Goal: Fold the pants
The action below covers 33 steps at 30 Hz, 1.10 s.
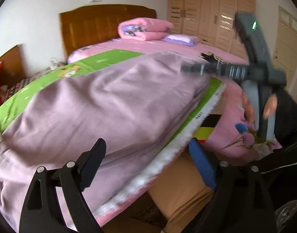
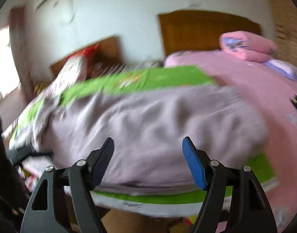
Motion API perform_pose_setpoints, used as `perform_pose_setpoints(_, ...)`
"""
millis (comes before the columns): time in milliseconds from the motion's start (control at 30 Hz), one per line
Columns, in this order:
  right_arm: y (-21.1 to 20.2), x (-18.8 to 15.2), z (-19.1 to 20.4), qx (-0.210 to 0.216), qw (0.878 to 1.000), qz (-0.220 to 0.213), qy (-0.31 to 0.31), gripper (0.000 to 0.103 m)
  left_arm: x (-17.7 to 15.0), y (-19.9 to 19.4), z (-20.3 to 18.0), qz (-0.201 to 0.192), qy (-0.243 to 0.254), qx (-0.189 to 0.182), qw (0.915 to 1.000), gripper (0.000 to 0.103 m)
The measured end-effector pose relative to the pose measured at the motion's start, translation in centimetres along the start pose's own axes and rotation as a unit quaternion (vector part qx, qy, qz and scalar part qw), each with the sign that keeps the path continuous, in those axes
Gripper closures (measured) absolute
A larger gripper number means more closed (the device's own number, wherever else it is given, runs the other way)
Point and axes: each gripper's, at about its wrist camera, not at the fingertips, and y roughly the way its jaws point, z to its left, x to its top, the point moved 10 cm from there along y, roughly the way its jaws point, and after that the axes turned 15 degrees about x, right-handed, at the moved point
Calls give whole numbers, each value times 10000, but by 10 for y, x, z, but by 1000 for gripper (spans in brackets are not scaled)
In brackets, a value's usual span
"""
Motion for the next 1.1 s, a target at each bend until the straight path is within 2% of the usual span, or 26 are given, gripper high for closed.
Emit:
perform_pose_setpoints(67, 24, -20, -4, -210, 9982, 569, -29, 28, -4, -12, 20, -105, -185, 191, 9996, 11)
perform_pose_setpoints(133, 26, -24, -2, -321, 9978, 499, -283, 28, -13, -28, 54, -171, -473, 454, 9977, 9)
perform_pose_setpoints(200, 23, -18, -4, -289, 9980, 547, -103, 28, -28, -43, 106, -135, -754, 1052, 9915, 8)
perform_pose_setpoints(233, 18, -11, -5, -343, 9984, 442, -46, 28, -36, -50, 133, -89, -912, 1310, 9871, 8)
perform_pose_setpoints(267, 16, -2, -2, -391, 9986, 339, -74, 28, -48, -60, 173, 4, -1205, 1678, 9784, 8)
perform_pose_setpoints(333, 14, 22, 22, -260, 9990, 90, -358, 28, -68, -81, 232, 126, -1781, 2173, 9596, 8)
perform_pose_setpoints(367, 18, 36, 42, -12, 9985, 16, -556, 28, -84, -99, 272, 136, -2319, 2462, 9410, 7)
perform_pose_setpoints(433, 35, 54, 79, 517, 9950, 86, -854, 28, -110, -125, 324, 67, -3233, 2778, 9046, 4)
perform_pose_setpoints(467, 49, 60, 102, 795, 9913, 187, -1029, 28, -125, -137, 348, 19, -3703, 2895, 8826, 3)
perform_pose_setpoints(500, 64, 65, 131, 1115, 9846, 349, -1298, 28, -148, -152, 376, -17, -4270, 3072, 8505, 3)
perform_pose_setpoints(567, 97, 73, 195, 1693, 9618, 659, -2046, 28, -183, -171, 409, -58, -4992, 3303, 8010, 3)
perform_pose_setpoints(600, 112, 76, 228, 1963, 9467, 772, -2435, 28, -209, -182, 426, -22, -5436, 3452, 7650, 3)
perform_pose_setpoints(633, 126, 78, 255, 2188, 9327, 887, -2728, 28, -225, -189, 435, 6, -5650, 3510, 7467, 3)
perform_pose_setpoints(667, 140, 80, 282, 2418, 9171, 1017, -3003, 28, -243, -197, 443, -15, -5918, 3532, 7246, 4)
perform_pose_setpoints(700, 157, 83, 313, 2654, 8990, 1140, -3292, 28, -256, -203, 450, -74, -6078, 3518, 7119, 4)
perform_pose_setpoints(733, 170, 83, 341, 2861, 8832, 1267, -3495, 28, -265, -207, 455, -98, -6171, 3529, 7032, 4)
perform_pose_setpoints(767, 191, 83, 373, 3151, 8632, 1485, -3655, 28, -273, -210, 459, -101, -6253, 3545, 6951, 9)
perform_pose_setpoints(867, 233, 78, 434, 3565, 8323, 1853, -3820, 28, -291, -210, 471, -85, -6374, 3442, 6893, 19)
perform_pose_setpoints(900, 248, 75, 453, 3609, 8274, 1994, -3814, 28, -292, -209, 474, -102, -6407, 3423, 6873, 21)
perform_pose_setpoints(967, 275, 72, 478, 3572, 8223, 2122, -3888, 28, -296, -207, 482, -200, -6489, 3304, 6851, 34)
perform_pose_setpoints(1033, 300, 64, 505, 3559, 8160, 2286, -3939, 28, -299, -205, 490, -191, -6580, 3192, 6818, 35)
perform_pose_setpoints(1067, 310, 60, 515, 3563, 8139, 2350, -3943, 28, -301, -200, 492, -143, -6576, 3172, 6832, 35)
perform_pose_setpoints(1100, 323, 55, 526, 3572, 8114, 2400, -3955, 28, -300, -196, 493, -68, -6555, 3106, 6884, 35)
